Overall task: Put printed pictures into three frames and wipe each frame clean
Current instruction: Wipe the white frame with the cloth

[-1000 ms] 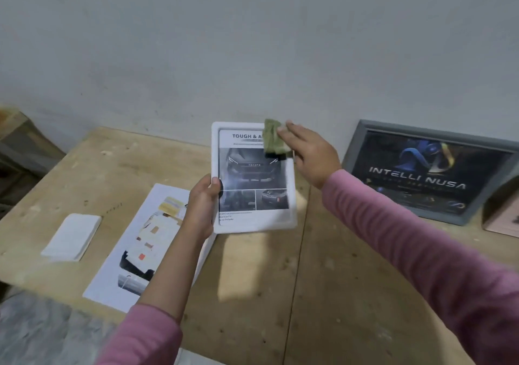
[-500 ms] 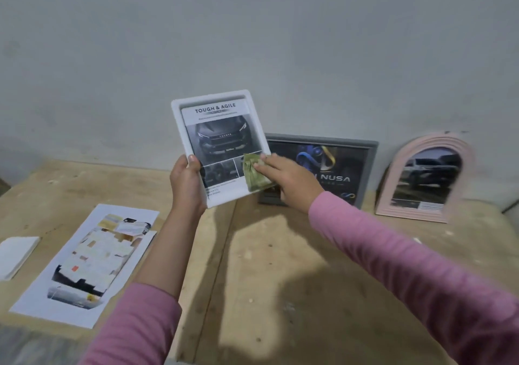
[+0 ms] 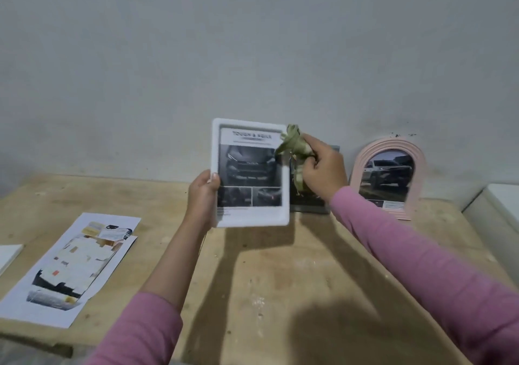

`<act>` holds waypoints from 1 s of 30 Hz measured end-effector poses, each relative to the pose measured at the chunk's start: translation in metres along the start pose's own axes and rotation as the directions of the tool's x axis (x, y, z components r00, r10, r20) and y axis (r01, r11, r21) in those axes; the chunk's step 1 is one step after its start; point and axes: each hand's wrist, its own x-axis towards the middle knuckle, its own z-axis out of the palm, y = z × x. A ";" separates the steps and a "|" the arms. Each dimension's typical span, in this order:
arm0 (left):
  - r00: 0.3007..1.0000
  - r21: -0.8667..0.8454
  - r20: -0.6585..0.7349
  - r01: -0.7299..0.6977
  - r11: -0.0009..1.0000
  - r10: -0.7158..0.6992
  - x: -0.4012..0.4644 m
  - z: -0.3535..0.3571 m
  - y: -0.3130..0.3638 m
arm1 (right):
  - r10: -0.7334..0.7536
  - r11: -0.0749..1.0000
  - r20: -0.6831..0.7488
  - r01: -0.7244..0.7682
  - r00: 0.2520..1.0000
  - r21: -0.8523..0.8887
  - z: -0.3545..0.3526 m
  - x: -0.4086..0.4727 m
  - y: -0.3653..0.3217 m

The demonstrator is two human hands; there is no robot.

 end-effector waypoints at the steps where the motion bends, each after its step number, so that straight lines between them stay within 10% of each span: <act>1: 0.999 -0.005 0.041 0.008 1.000 -0.008 -0.004 0.006 -0.001 | -0.025 0.999 -0.034 0.023 0.999 -0.035 0.002 0.002 -0.003; 8: 0.992 -0.012 0.123 0.034 0.999 -0.033 -0.012 0.038 -0.007 | -0.135 0.966 0.203 0.175 0.970 -0.193 0.036 -0.009 -0.003; 18: 0.997 -0.056 0.013 0.073 0.996 -0.072 0.006 0.028 0.001 | -0.266 0.897 0.655 0.430 0.708 -0.101 0.033 -0.065 0.007; 21: 0.996 -0.043 0.016 0.086 0.995 -0.085 0.005 0.028 0.002 | -0.150 0.978 0.518 0.204 0.842 -0.048 0.018 -0.050 0.002; 26: 0.989 0.077 0.116 0.081 0.994 -0.090 -0.002 0.030 -0.003 | -0.123 0.992 -0.184 0.125 0.975 -0.002 0.007 -0.007 -0.008; 30: 0.970 0.146 0.230 0.045 0.988 -0.078 -0.016 0.044 0.001 | -0.082 0.975 -0.045 0.071 0.996 -0.209 0.022 0.015 -0.014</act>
